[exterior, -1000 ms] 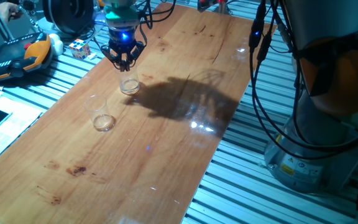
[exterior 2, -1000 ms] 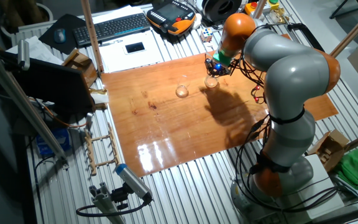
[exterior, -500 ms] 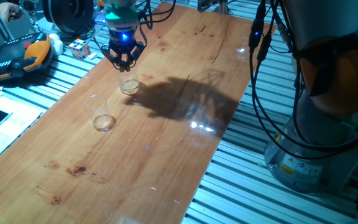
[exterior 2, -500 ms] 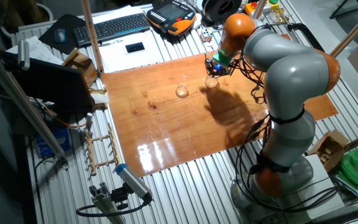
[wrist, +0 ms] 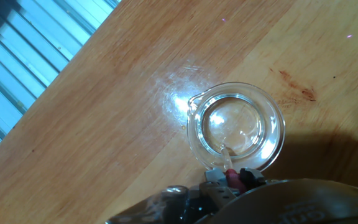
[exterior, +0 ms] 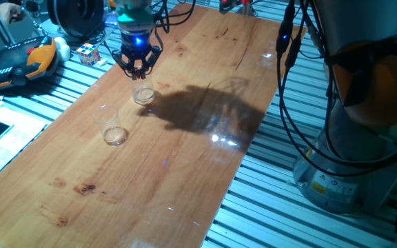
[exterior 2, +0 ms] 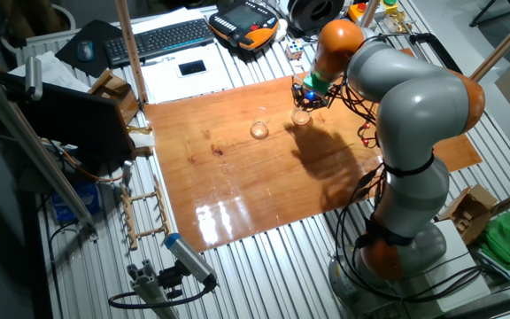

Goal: Transfer liquid using a dropper

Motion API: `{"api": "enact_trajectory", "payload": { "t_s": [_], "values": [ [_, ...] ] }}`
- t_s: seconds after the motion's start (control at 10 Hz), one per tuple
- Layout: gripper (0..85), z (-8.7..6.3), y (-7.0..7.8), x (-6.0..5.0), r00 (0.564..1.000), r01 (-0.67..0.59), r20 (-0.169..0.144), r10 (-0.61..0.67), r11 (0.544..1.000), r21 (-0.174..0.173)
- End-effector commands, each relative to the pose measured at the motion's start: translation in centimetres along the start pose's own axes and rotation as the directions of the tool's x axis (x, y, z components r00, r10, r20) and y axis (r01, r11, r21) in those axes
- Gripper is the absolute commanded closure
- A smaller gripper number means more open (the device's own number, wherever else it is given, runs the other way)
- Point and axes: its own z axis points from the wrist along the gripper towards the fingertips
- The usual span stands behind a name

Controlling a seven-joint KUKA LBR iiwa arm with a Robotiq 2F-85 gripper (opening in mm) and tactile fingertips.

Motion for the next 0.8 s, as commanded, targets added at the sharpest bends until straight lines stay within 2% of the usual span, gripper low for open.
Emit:
{"api": "enact_trajectory", "payload": {
  "t_s": [0.0, 0.7],
  "values": [
    [60.3, 0.01, -0.01, 0.01, 1.0, 0.0, 0.0, 0.0, 1.0, 0.0],
    [60.3, 0.28, -0.18, 0.07, 1.0, 0.0, 0.001, 0.0, 1.0, -0.003]
  ]
}}
